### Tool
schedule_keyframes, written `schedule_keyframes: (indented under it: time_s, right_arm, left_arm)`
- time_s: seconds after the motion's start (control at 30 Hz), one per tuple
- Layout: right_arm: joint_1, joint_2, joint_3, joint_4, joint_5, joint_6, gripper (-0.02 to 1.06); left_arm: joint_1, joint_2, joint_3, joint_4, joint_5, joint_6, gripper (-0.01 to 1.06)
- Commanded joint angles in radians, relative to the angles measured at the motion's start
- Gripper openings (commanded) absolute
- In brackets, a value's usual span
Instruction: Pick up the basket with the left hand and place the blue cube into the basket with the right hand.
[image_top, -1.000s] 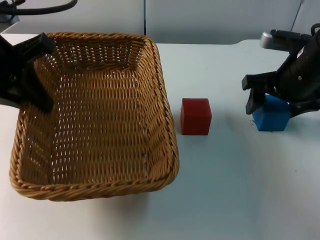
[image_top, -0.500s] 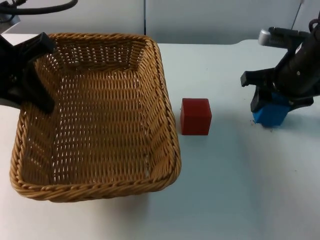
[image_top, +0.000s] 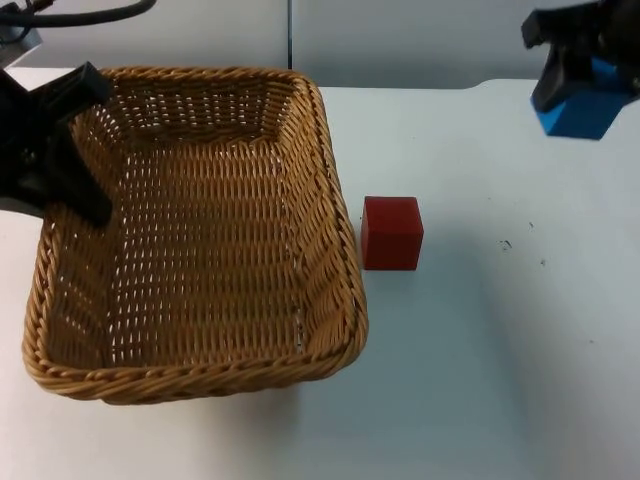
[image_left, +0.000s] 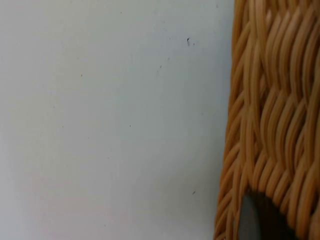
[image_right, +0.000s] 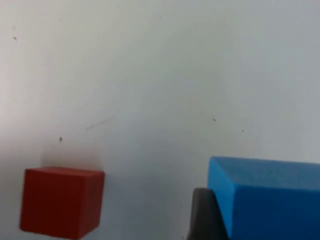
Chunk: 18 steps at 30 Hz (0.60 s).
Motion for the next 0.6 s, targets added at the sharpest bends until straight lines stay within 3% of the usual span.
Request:
schedule_keyframes:
  time_s: [0.0,0.33,0.57]
  right_arm:
    - [0.014,-0.065,-0.005,0.0,0.02,-0.01,0.0]
    - [0.173,-0.229,-0.005,-0.003,0.006,-0.043,0.0]
    - [0.378,-0.229,-0.003,-0.003,-0.109,-0.056,0.0]
  left_arm:
    - [0.0,-0.003,-0.008,-0.035,0.016,-0.004,0.0]
    - [0.0,0.006,-0.01,-0.053,0.007,-0.01,0.0]
    - [0.0,0.006,-0.01,-0.056,0.0,-0.01,0.0]
